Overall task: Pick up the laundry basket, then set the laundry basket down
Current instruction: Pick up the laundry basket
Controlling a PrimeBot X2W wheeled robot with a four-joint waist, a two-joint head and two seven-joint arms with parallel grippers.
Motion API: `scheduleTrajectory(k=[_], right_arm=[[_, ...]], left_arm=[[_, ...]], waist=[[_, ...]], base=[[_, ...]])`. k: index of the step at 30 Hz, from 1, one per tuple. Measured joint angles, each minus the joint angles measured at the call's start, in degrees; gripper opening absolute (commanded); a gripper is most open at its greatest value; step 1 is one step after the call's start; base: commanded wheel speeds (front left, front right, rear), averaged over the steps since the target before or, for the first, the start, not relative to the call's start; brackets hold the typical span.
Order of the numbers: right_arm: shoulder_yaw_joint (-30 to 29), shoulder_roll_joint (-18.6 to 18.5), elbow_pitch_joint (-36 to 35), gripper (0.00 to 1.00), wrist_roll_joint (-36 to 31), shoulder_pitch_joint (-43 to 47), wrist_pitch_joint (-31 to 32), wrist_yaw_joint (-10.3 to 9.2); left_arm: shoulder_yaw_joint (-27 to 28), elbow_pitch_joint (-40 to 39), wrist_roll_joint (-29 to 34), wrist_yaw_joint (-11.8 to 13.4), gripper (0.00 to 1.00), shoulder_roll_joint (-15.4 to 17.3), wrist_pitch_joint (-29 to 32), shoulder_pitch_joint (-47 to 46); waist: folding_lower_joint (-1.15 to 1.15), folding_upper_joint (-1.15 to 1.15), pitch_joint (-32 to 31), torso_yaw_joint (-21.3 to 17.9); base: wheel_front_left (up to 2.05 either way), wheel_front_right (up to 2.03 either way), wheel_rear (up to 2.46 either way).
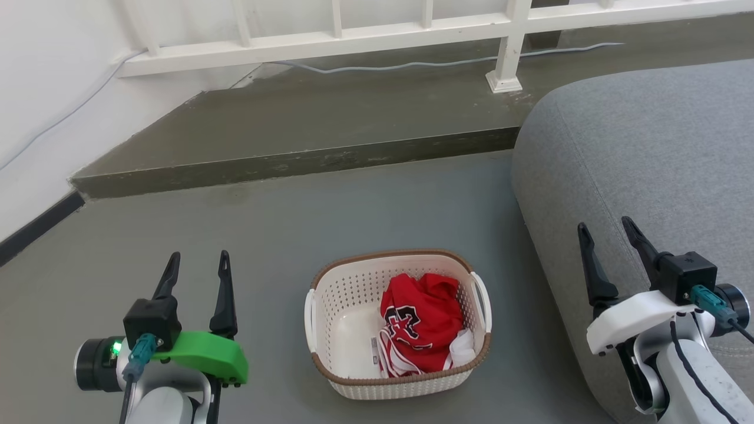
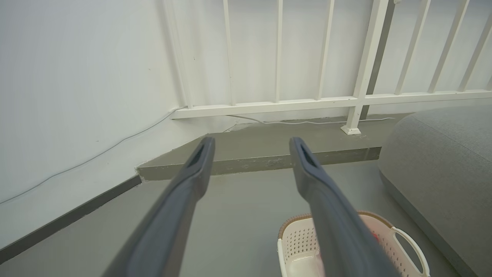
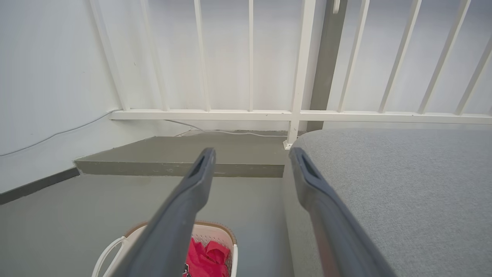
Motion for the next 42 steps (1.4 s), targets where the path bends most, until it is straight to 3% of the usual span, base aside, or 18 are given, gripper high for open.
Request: scheduleTrajectory(k=[17, 42], right_arm=[[-0.7, 0.1, -0.1, 1.0, -0.5, 0.0, 0.0, 1.19], [-1.7, -0.5, 0.5, 1.0, -0.2, -9.9, 0.0, 4.22]], left_arm=[[-0.7, -0.1, 0.4, 0.0, 1.0, -0.7, 0.0, -1.0], [-1.8, -0.9, 0.5, 0.0, 1.0, -2.6, -0.2, -9.1]], waist=[[0.0, 0.0, 3.4, 0.3], [0.0, 0.0, 20.2, 0.5]], base=[[0.0, 0.0, 0.0], [0.0, 0.0, 0.0]])
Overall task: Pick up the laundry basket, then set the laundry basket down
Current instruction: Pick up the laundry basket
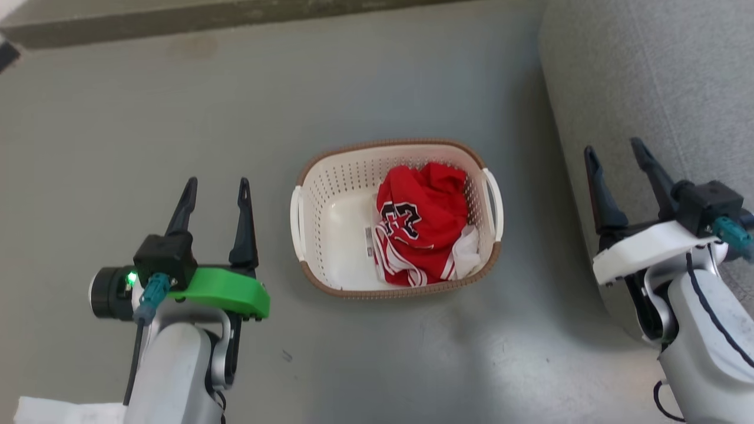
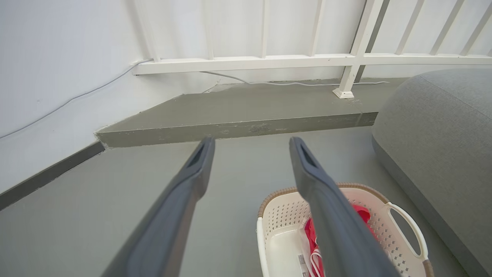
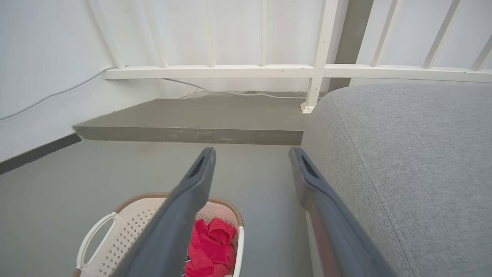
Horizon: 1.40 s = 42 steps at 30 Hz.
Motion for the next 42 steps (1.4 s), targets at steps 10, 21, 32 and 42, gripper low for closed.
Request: scheduleTrajectory(k=[10, 21, 32, 42], right_arm=[[-0.7, 0.0, 0.6, 1.0, 0.0, -5.4, 0.0, 0.98], [-0.6, 0.5, 3.5, 1.0, 0.5, -11.8, 0.0, 2.01], [0.5, 1.4, 8.4, 1.0, 0.5, -20.6, -0.1, 3.02], [2.2, 3.3, 16.4, 1.0, 0.6, -26.3, -0.1, 3.7]], left_arm=[[0.1, 0.1, 0.0, 0.0, 1.0, -0.4, 0.0, -5.6], [-0.1, 3.7, -0.6, -0.1, 1.0, -0.6, 0.0, -11.9], [-0.5, 8.6, -1.2, -1.4, 1.0, -1.0, 1.7, -21.7], [-2.2, 17.0, -2.6, -4.3, 1.0, -1.5, 4.1, -28.5]], waist=[[0.0, 0.0, 7.3, -0.1], [0.01, 0.0, 15.4, -0.4], [0.0, 0.0, 23.5, -0.9], [0.0, 0.0, 29.9, -1.5]], base=[[0.0, 0.0, 0.0], [0.0, 0.0, 0.0], [0.0, 0.0, 0.0], [0.0, 0.0, 0.0]])
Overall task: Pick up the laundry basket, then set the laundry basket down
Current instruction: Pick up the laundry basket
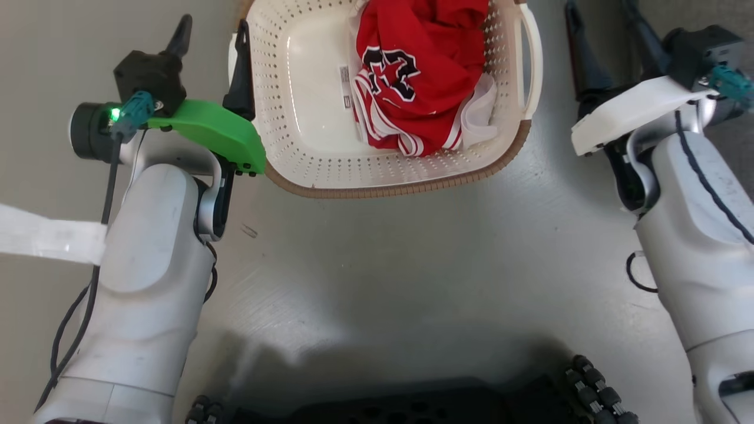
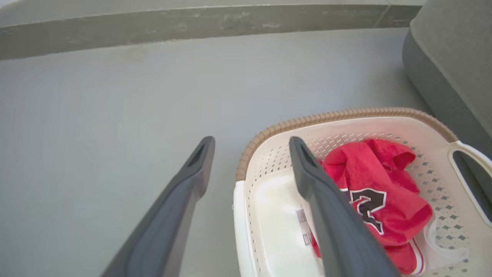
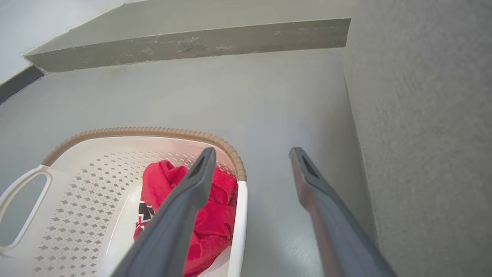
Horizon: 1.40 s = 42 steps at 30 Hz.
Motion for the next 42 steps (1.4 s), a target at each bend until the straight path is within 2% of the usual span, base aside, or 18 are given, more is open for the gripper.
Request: scheduleTrajectory(k=[7, 21, 34, 35, 36, 42], right_arm=[[1.7, 2.3, 5.8, 1.0, 0.4, -1.3, 0.0, 0.36], [4.2, 4.1, 15.1, 1.0, 1.0, -4.6, 0.0, 1.32], [5.5, 4.7, 19.4, 1.0, 2.6, -10.5, 0.1, 1.83], [5.6, 4.7, 19.8, 0.24, 2.7, -10.7, 0.1, 1.83], [5.7, 4.7, 20.2, 0.0, 2.9, -10.8, 0.1, 1.83], [6.2, 5.3, 22.3, 0.0, 3.9, -11.4, 0.0, 2.01]], left_arm=[[-0.5, 6.5, -1.2, -1.1, 1.0, -0.1, 1.3, -1.6], [-2.2, 16.9, -3.7, -3.8, 1.0, -0.4, 4.4, -4.7], [-2.3, 21.1, -7.2, -4.7, 1.0, -0.4, 5.2, -10.5], [-2.4, 21.4, -7.3, -5.0, 0.47, -0.4, 5.1, -10.7], [-2.5, 21.6, -7.4, -5.1, 0.0, -0.4, 4.9, -10.8], [-3.4, 23.3, -9.1, -5.7, 0.0, -1.0, 4.7, -11.9]], waist=[[0.0, 0.0, 2.0, -0.3], [0.0, 0.0, 4.0, -0.7], [0.0, 0.0, 7.2, -1.0], [0.0, 0.0, 7.3, -1.0], [0.0, 0.0, 7.4, -1.0], [-0.01, 0.0, 7.8, -1.1]], base=[[0.0, 0.0, 0.0], [0.0, 0.0, 0.0], [0.0, 0.0, 0.0], [0.0, 0.0, 0.0], [0.0, 0.0, 0.0], [0.0, 0.0, 0.0]])
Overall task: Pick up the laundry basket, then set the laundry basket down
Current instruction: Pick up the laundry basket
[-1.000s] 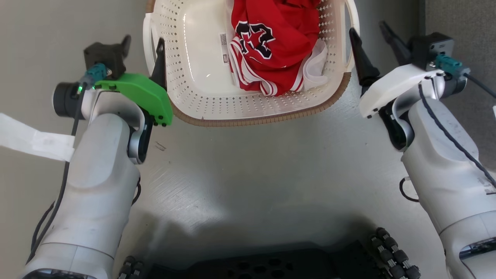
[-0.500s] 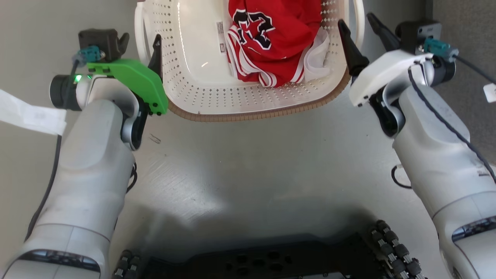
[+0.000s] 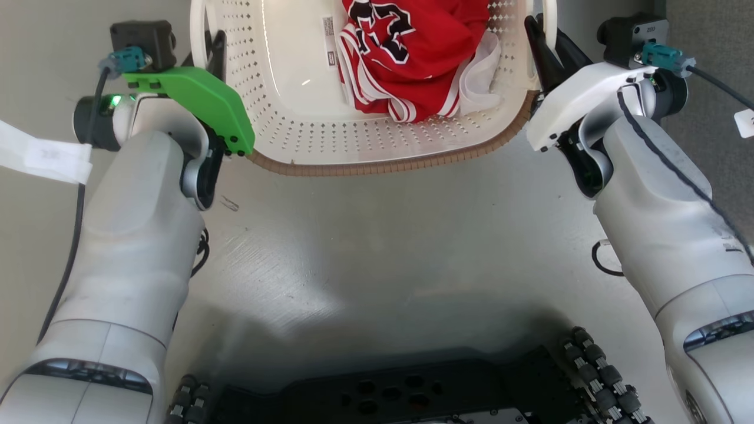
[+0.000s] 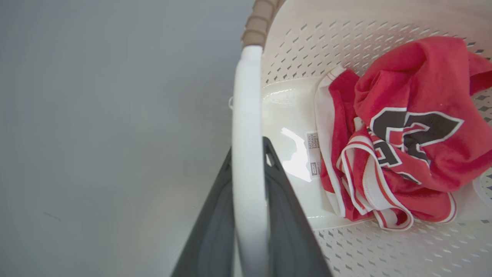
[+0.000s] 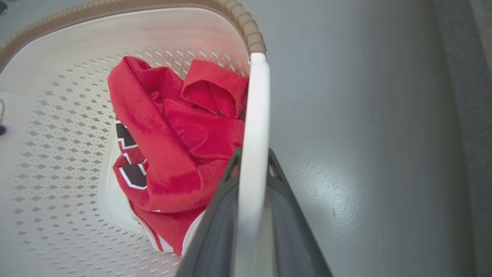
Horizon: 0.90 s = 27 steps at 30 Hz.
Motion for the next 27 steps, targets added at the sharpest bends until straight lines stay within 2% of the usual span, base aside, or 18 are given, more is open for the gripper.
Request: scheduleTrajectory(k=[13, 27], right_arm=[[1.9, 0.6, 3.9, 0.0, 0.1, -1.7, 0.0, 0.33], [4.7, 1.3, 7.4, 0.0, 3.1, -1.4, 0.0, 0.33]], left_arm=[[-1.5, 4.5, -1.9, -0.4, 0.0, 0.0, -1.0, -1.1], [-3.7, 9.0, -5.5, -1.4, 0.0, -0.1, -0.8, -0.7]], waist=[[0.0, 0.0, -1.2, -0.3], [0.0, 0.0, -7.3, -0.6]], base=[[0.0, 0.0, 0.0], [0.0, 0.0, 0.0]])
